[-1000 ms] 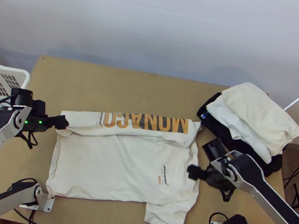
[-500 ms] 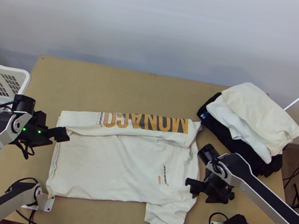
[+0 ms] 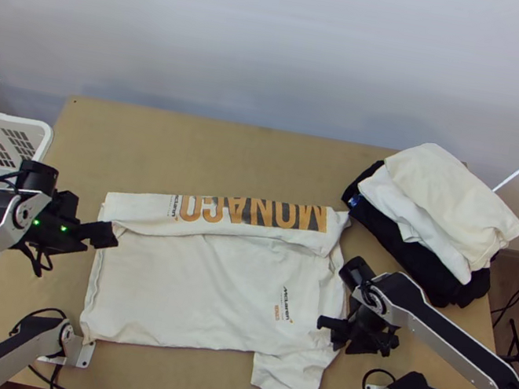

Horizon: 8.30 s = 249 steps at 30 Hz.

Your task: Fold the t-shirt

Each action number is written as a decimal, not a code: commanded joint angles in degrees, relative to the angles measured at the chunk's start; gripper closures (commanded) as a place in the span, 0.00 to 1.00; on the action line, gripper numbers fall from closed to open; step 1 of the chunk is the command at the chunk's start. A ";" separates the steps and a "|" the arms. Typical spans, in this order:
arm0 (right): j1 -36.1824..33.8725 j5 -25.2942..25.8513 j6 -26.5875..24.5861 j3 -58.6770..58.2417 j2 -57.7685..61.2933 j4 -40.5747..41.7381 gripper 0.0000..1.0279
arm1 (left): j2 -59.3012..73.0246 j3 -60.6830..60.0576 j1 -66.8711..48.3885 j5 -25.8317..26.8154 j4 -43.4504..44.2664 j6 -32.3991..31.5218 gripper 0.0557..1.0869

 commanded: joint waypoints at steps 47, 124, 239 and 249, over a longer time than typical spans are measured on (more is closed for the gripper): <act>4.79 -1.45 0.73 -1.30 -0.83 9.28 0.97 | 17.89 -12.06 -44.42 -17.63 -13.22 28.71 0.25; -19.38 9.89 -25.46 87.73 13.76 53.49 0.97 | 9.19 43.58 5.77 -22.64 63.34 -10.84 0.97; -9.63 30.45 -10.43 52.58 42.42 34.33 0.97 | 47.51 24.68 5.77 -11.92 52.00 1.11 0.97; -8.48 28.08 -9.99 46.16 36.62 28.35 0.97 | 43.91 18.79 9.28 -10.69 51.38 7.27 0.97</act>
